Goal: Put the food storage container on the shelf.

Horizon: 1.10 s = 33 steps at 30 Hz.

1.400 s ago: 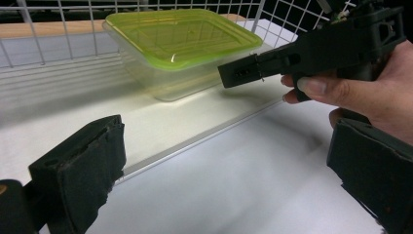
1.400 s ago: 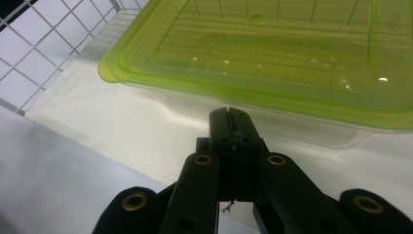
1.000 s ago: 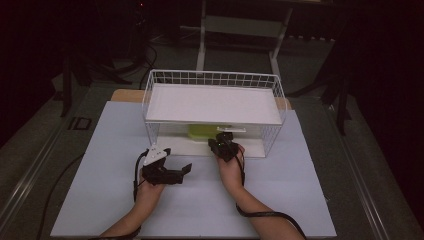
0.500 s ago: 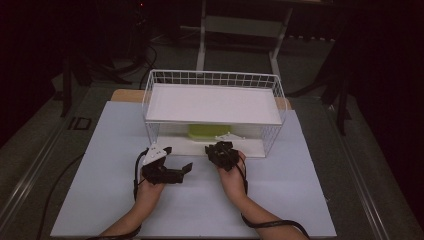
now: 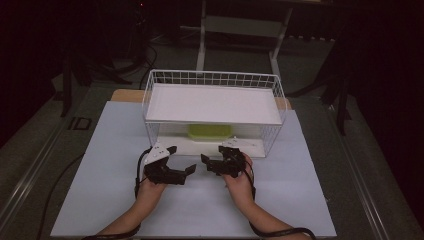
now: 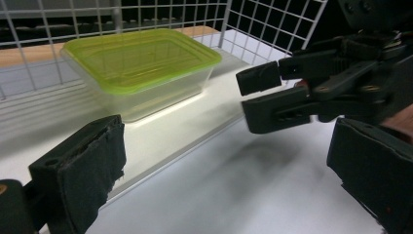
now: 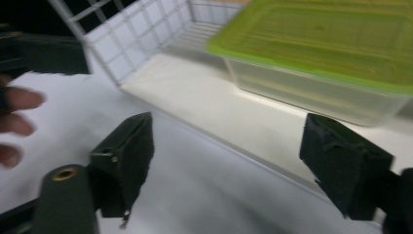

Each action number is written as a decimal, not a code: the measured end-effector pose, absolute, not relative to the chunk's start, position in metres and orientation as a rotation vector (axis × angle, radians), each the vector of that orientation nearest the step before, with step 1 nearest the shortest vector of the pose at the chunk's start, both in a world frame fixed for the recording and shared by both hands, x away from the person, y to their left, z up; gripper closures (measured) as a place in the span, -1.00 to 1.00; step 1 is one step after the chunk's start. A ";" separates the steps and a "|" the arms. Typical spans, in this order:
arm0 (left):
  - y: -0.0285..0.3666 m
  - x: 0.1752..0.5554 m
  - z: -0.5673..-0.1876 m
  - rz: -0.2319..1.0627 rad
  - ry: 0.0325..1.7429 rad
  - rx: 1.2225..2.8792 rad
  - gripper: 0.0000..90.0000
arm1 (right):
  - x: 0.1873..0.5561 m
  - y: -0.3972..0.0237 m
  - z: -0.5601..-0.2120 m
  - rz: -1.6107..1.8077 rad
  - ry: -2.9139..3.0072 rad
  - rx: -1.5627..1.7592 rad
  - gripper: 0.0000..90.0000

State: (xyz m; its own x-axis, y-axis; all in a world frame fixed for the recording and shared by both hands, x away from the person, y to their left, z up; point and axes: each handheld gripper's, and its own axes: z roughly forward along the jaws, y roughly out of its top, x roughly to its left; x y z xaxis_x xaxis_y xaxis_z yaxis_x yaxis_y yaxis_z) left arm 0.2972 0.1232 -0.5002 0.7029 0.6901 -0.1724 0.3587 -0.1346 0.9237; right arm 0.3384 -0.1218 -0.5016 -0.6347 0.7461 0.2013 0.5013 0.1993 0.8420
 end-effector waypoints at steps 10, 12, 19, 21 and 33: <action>0.120 0.291 -0.492 0.319 0.766 1.750 -0.97 | 0.334 -0.127 -0.492 1.475 2.276 1.071 -0.65; 0.120 0.290 -0.490 0.309 0.752 1.742 -0.97 | 0.333 -0.128 -0.493 1.472 2.281 1.067 -0.65; 0.123 0.287 -0.485 0.286 0.723 1.731 -0.97 | 0.330 -0.134 -0.494 1.480 2.284 1.059 -0.65; 0.125 0.286 -0.485 0.283 0.706 1.730 -0.97 | 0.328 -0.140 -0.492 1.487 2.282 1.052 -0.64; 0.130 0.275 -0.477 0.258 0.662 1.722 -0.97 | 0.312 -0.170 -0.472 1.517 2.253 1.018 -0.64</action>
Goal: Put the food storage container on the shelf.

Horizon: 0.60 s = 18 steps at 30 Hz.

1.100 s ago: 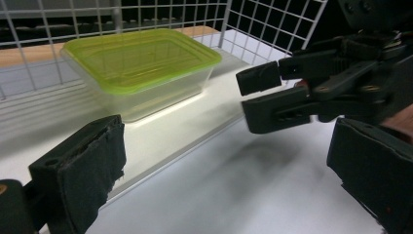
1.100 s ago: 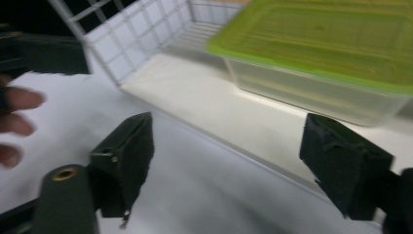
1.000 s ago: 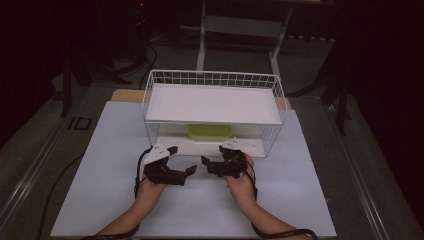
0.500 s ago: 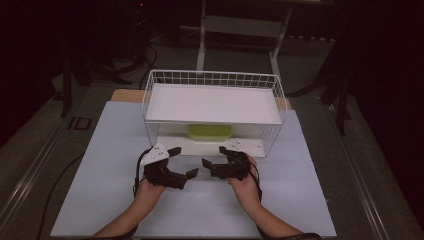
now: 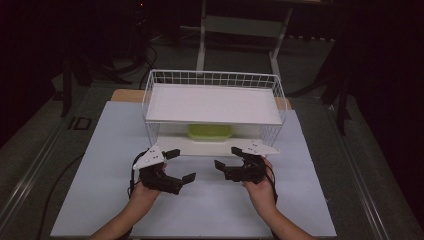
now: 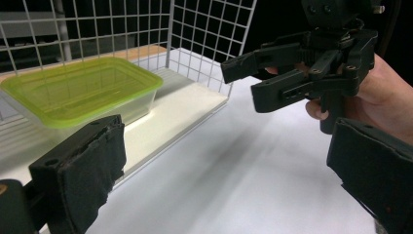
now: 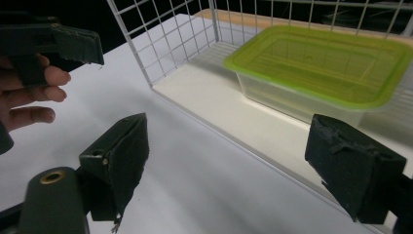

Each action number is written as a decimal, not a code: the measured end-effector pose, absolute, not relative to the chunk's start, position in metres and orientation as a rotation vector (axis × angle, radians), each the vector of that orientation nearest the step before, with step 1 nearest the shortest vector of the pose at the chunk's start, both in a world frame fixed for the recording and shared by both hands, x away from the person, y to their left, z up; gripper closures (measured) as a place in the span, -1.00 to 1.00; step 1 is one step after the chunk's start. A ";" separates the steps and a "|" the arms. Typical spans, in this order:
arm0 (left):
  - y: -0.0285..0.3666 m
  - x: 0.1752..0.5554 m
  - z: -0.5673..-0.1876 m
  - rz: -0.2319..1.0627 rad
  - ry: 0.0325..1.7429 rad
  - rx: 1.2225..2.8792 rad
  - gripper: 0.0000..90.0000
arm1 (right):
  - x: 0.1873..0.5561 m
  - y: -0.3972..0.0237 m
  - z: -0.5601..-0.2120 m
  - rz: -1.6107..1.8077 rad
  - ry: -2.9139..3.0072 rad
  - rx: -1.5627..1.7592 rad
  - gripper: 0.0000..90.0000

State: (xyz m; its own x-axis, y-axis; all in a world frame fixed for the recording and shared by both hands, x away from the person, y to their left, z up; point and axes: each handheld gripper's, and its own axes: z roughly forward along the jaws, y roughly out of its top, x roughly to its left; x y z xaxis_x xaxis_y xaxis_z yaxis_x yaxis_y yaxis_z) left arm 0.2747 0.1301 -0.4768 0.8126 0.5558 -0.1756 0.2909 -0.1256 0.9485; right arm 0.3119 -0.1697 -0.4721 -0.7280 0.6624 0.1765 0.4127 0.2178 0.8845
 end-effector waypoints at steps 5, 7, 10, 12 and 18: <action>0.135 0.269 -0.472 0.252 0.666 1.708 -0.97 | 0.301 -0.182 -0.466 1.529 2.245 1.006 -0.64; 0.138 0.267 -0.471 0.254 0.662 1.711 -0.97 | 0.300 -0.185 -0.465 1.535 2.243 1.008 -0.64; 0.143 0.263 -0.470 0.256 0.668 1.702 -0.97 | 0.294 -0.193 -0.464 1.537 2.243 1.020 -0.64; 0.146 0.261 -0.470 0.263 0.673 1.700 -0.97 | 0.291 -0.198 -0.464 1.530 2.249 1.026 -0.64; 0.157 0.254 -0.472 0.278 0.691 1.701 -0.97 | 0.280 -0.217 -0.464 1.528 2.230 1.046 -0.64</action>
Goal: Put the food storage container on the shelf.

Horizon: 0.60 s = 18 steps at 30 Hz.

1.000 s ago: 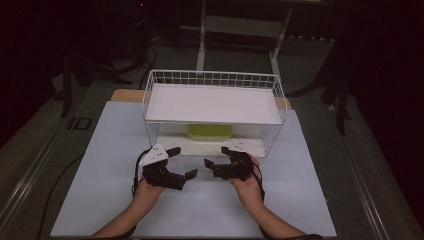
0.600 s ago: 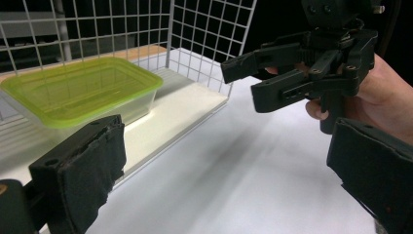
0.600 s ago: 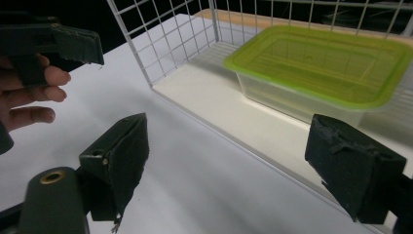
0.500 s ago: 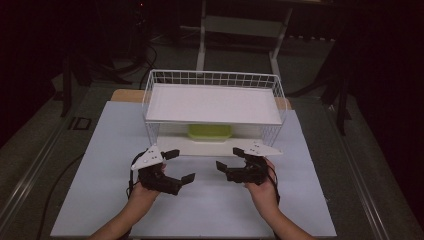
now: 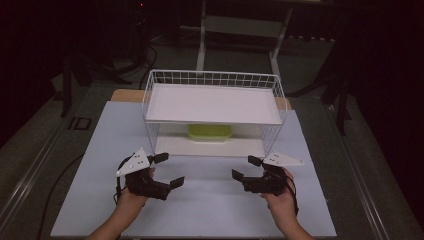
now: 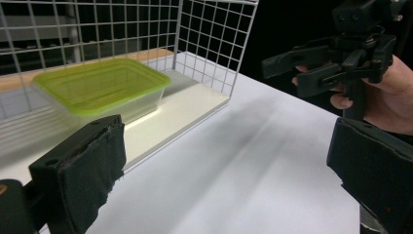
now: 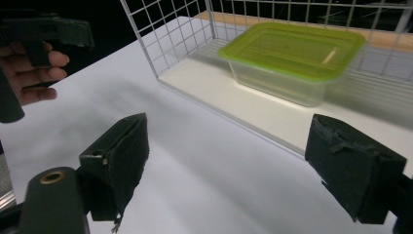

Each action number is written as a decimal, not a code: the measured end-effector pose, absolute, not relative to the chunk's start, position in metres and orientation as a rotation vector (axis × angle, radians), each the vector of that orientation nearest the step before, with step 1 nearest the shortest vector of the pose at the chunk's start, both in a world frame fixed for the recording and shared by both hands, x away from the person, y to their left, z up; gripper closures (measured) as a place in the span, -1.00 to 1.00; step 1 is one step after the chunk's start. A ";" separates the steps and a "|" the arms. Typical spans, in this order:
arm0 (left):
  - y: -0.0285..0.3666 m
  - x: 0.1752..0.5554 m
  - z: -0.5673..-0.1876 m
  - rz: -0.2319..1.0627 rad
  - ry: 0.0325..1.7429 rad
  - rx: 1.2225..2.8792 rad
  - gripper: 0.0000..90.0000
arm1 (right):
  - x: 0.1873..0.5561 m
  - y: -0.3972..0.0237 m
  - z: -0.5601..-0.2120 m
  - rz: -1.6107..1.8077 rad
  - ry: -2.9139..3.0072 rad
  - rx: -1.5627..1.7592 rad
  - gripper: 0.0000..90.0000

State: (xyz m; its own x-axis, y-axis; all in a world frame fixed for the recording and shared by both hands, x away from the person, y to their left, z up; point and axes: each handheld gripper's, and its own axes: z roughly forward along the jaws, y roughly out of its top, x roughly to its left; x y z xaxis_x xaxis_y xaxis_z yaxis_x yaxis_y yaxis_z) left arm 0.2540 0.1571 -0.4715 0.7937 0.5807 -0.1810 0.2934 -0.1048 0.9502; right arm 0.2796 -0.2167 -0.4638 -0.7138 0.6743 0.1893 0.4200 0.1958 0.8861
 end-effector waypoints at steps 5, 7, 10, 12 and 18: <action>0.167 0.248 -0.477 0.288 0.708 1.703 -0.97 | 0.277 -0.230 -0.465 1.515 2.212 1.070 -0.64; 0.171 0.245 -0.480 0.298 0.711 1.713 -0.97 | 0.274 -0.240 -0.465 1.513 2.204 1.078 -0.64; 0.179 0.243 -0.483 0.306 0.726 1.710 -0.97 | 0.271 -0.251 -0.465 1.509 2.185 1.098 -0.64; 0.185 0.241 -0.485 0.308 0.741 1.703 -0.97 | 0.268 -0.257 -0.467 1.500 2.185 1.121 -0.64; 0.193 0.238 -0.491 0.320 0.772 1.713 -0.97 | 0.260 -0.269 -0.475 1.465 2.213 1.131 -0.63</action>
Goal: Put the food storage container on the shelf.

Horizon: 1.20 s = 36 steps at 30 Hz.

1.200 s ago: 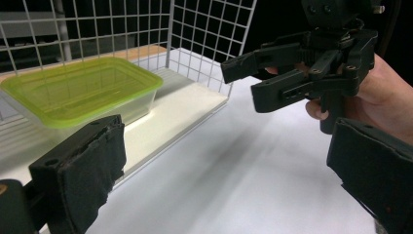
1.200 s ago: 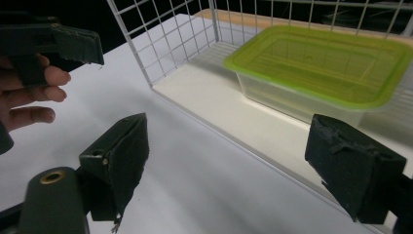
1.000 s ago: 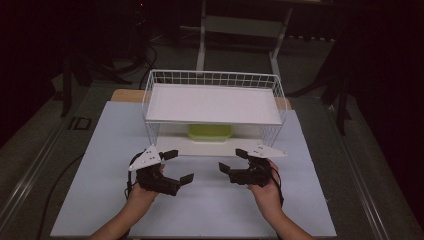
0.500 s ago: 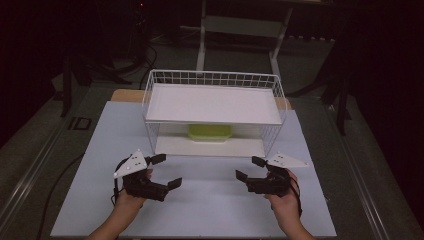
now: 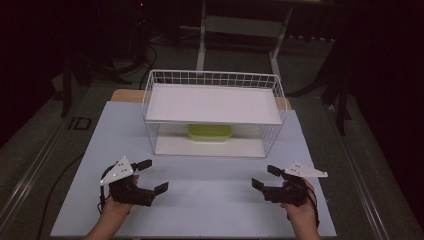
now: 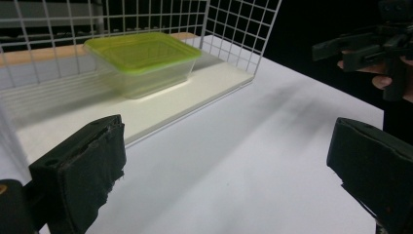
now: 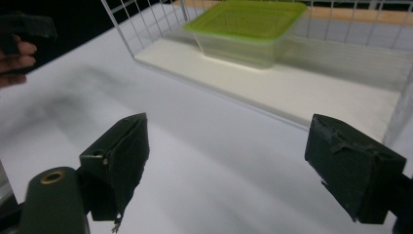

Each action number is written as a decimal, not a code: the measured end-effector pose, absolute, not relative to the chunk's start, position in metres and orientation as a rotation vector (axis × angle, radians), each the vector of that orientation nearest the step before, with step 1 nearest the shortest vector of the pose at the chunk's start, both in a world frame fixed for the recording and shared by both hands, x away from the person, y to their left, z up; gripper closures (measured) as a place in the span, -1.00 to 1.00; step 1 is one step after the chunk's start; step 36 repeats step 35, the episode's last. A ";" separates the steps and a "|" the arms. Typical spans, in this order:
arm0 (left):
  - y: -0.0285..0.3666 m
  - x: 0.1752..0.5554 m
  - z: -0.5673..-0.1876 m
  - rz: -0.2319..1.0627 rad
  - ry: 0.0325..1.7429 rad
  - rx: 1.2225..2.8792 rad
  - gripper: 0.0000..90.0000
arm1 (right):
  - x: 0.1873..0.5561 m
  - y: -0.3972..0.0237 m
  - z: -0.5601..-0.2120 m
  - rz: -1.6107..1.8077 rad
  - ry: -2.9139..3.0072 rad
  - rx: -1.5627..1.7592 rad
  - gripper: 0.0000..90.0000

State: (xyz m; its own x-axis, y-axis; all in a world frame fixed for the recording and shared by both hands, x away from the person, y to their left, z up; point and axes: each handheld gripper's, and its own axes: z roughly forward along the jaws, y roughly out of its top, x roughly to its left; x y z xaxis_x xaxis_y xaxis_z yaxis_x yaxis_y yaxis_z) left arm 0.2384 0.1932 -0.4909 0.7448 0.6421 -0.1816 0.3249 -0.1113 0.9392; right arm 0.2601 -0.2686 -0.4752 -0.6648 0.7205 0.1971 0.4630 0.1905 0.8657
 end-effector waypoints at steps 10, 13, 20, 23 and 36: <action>0.196 0.234 -0.505 0.302 0.806 1.721 -0.97 | 0.254 -0.278 -0.490 1.435 2.246 1.127 -0.63; 0.194 0.235 -0.511 0.297 0.807 1.734 -0.97 | 0.256 -0.280 -0.499 1.406 2.273 1.121 -0.63; 0.191 0.235 -0.519 0.283 0.800 1.754 -0.97 | 0.260 -0.282 -0.509 1.369 2.295 1.068 -0.63; 0.190 0.234 -0.522 0.272 0.800 1.763 -0.97 | 0.262 -0.283 -0.512 1.368 2.299 1.076 -0.63; 0.189 0.232 -0.518 0.293 0.766 1.770 -0.97 | 0.262 -0.290 -0.514 1.368 2.283 1.089 -0.64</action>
